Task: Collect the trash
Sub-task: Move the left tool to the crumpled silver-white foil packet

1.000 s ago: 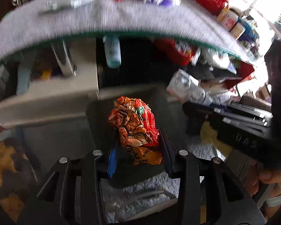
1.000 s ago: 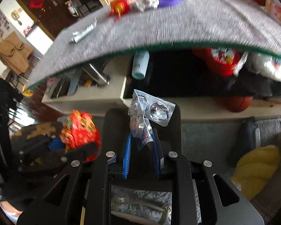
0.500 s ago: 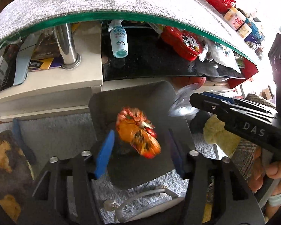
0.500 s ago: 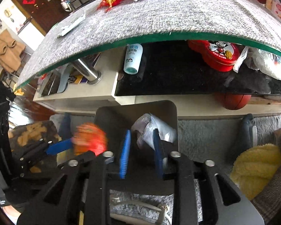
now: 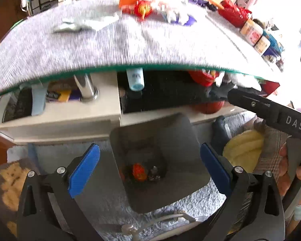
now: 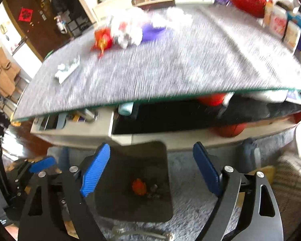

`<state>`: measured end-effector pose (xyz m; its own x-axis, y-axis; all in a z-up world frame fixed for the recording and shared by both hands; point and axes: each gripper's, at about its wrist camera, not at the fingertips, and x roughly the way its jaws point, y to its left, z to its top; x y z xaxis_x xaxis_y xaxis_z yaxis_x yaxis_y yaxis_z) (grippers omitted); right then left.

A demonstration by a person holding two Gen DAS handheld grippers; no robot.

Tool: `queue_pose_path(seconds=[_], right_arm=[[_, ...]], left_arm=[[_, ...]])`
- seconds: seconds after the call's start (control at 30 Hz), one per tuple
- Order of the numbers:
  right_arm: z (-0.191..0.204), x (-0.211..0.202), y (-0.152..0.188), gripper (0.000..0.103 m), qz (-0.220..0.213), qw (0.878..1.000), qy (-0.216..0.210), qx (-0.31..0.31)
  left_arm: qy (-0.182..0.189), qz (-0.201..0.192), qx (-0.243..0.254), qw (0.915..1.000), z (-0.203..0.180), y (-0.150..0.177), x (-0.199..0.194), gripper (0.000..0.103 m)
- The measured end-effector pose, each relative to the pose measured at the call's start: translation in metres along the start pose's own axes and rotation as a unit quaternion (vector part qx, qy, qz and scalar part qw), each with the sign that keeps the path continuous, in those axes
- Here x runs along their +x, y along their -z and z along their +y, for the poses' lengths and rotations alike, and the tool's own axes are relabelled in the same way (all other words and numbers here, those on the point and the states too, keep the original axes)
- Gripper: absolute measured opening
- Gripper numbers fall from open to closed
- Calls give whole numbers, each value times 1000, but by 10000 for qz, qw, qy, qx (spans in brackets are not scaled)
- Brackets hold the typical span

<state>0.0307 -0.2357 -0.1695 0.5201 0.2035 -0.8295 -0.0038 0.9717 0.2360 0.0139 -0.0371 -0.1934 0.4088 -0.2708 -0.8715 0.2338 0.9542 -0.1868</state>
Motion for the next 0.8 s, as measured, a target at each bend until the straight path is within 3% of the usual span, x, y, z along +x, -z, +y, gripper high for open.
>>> queue_pose_path(seconds=[0.43,0.63,0.8], right_arm=[[0,-34,-73,88,-883,9960,-21,94],[10,-22,-100,88,-978,9952,-58,43],[34,1,-123,88,-1081,9931,-218,-407]], left_arm=[[-347,-895,-304,9949,31,-67,-58,95],[-535,-1057,-467,9919,54,-101,-61,95],[-635,-976,-621,9913,75,-125,-46,95]])
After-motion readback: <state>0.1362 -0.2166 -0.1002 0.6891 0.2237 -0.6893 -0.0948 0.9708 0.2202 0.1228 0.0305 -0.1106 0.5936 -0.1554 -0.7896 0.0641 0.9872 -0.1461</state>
